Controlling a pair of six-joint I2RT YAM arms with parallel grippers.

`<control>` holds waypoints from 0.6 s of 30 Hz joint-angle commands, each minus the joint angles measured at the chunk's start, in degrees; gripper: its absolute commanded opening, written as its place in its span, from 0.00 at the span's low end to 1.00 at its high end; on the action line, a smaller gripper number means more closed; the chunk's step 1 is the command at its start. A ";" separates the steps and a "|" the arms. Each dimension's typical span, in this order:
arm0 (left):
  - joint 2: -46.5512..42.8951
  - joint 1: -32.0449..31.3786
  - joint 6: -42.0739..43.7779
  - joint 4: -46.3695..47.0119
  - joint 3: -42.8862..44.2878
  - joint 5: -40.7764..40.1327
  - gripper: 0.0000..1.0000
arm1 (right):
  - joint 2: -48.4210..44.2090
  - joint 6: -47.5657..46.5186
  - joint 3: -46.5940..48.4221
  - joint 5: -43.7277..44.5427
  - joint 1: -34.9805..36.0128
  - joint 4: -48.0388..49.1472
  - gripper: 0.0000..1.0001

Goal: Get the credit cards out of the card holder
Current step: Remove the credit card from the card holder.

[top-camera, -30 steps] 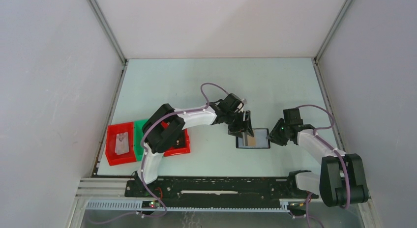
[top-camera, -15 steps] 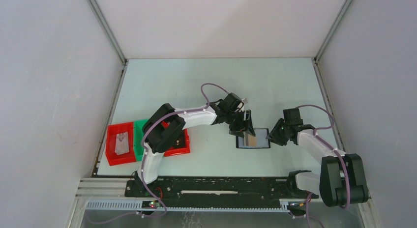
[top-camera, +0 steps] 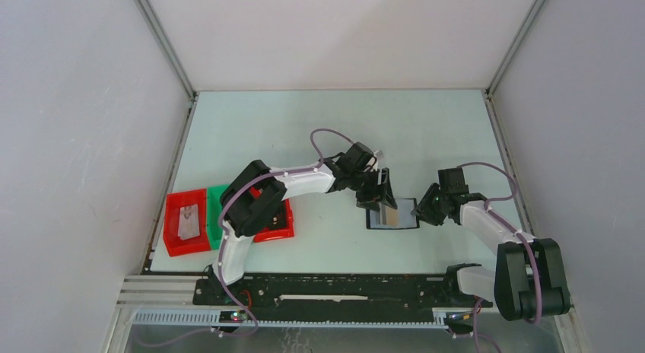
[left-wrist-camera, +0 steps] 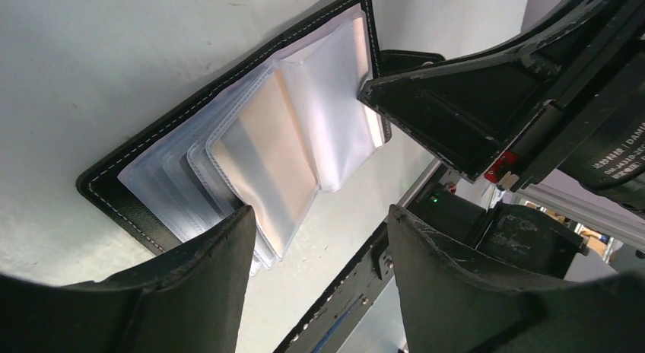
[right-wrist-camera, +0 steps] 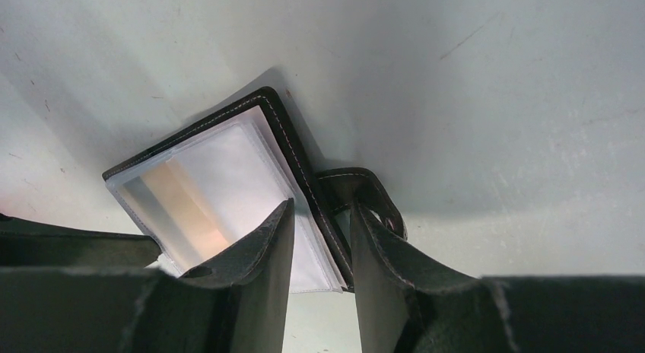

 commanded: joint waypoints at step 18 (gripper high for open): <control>-1.79 -0.43 -3.22 8.90 0.00 5.08 0.70 | -0.18 0.85 -1.57 -0.31 0.35 0.24 0.41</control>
